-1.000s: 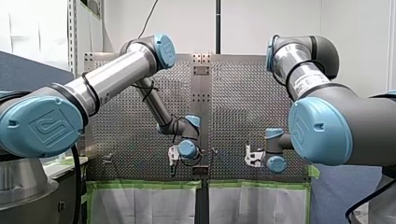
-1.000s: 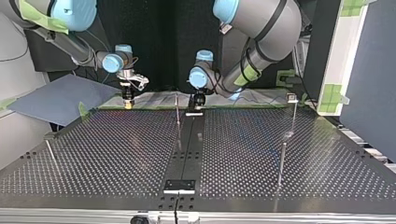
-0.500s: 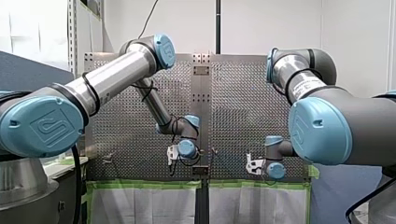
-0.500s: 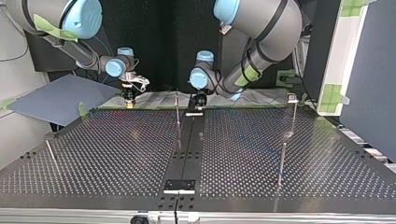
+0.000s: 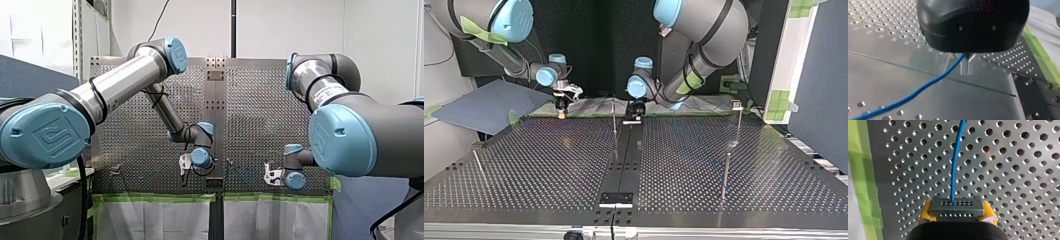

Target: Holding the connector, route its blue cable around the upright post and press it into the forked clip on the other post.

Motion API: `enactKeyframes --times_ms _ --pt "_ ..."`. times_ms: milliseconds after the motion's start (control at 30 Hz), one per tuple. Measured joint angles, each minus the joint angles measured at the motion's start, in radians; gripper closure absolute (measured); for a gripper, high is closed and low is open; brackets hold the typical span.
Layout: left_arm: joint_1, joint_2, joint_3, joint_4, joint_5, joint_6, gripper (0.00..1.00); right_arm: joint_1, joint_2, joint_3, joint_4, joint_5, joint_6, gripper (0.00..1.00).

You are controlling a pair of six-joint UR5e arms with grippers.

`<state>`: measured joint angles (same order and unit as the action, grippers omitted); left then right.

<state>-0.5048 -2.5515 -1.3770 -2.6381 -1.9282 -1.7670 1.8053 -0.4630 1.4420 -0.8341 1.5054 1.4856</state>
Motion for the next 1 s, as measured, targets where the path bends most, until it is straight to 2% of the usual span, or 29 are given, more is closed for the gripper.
enactKeyframes --times_ms 233,333,900,967,1000 --pt "0.010 0.000 0.004 -0.003 0.006 -0.003 0.98 -0.001 -0.001 -0.049 0.054 0.049 -0.001 1.00" --pt "0.014 0.000 0.004 -0.003 0.007 -0.004 0.98 -0.002 -0.001 -0.064 0.064 0.060 0.002 1.00" --pt "0.023 0.000 0.004 -0.009 0.012 -0.005 0.98 0.004 0.000 -0.071 0.070 0.058 0.002 1.00" --pt "0.023 0.000 0.004 -0.009 0.012 -0.008 0.91 0.005 0.000 -0.071 0.070 0.057 0.001 1.00" --pt "0.023 0.000 0.004 -0.010 0.013 -0.009 0.91 0.006 0.000 -0.071 0.071 0.056 0.001 1.00"
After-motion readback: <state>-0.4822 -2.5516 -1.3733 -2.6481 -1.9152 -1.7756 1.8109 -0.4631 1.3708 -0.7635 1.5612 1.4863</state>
